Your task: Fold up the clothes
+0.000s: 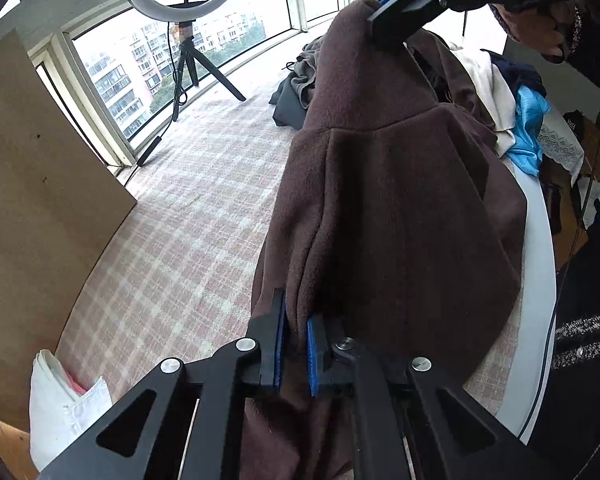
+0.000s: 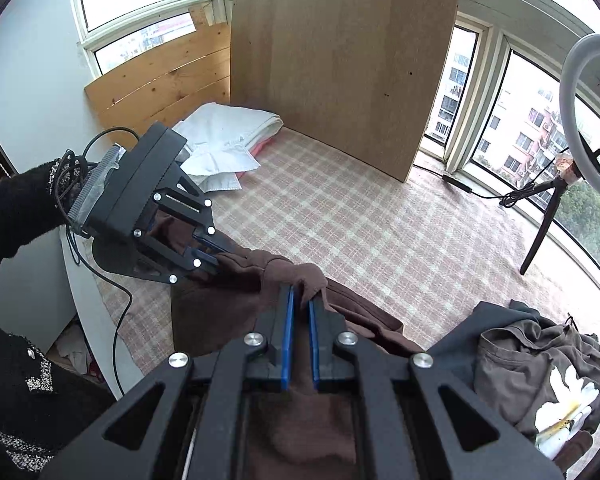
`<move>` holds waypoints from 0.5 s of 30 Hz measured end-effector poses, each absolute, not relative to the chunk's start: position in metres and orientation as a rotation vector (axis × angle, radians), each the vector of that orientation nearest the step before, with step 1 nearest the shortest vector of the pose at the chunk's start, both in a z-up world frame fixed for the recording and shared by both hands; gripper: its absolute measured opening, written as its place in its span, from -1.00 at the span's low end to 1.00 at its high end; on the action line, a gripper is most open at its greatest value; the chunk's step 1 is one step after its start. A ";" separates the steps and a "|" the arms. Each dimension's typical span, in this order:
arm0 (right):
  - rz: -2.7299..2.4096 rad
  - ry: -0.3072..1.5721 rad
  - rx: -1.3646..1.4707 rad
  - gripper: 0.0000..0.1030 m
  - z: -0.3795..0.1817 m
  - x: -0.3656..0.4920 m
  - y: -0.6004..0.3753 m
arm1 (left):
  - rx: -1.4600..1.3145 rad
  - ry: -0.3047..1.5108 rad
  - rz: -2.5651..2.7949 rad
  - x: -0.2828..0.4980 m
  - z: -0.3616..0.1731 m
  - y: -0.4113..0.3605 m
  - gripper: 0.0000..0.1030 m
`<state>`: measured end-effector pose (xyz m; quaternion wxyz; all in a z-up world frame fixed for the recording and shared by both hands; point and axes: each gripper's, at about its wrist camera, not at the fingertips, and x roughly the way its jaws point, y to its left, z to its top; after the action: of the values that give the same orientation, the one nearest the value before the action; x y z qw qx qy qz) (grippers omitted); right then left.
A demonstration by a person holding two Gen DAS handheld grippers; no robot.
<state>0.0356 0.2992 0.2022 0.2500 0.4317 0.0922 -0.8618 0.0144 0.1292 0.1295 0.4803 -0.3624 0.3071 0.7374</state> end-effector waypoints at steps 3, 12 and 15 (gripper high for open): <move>-2.362 0.189 1.130 -0.82 0.209 0.022 0.304 | -0.917 0.586 1.854 -0.005 0.150 0.098 -0.85; -2.461 0.227 1.383 0.02 0.126 0.021 0.386 | -1.198 0.410 1.908 -0.024 0.094 0.045 -0.84; -2.388 0.331 1.521 0.02 0.078 0.041 0.398 | -1.223 0.385 1.908 -0.024 0.086 0.042 -0.84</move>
<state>0.0415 0.3977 0.0780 0.1452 0.5280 0.1148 -0.8288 -0.0238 0.0425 0.0861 0.4090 -0.4857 0.1528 0.7573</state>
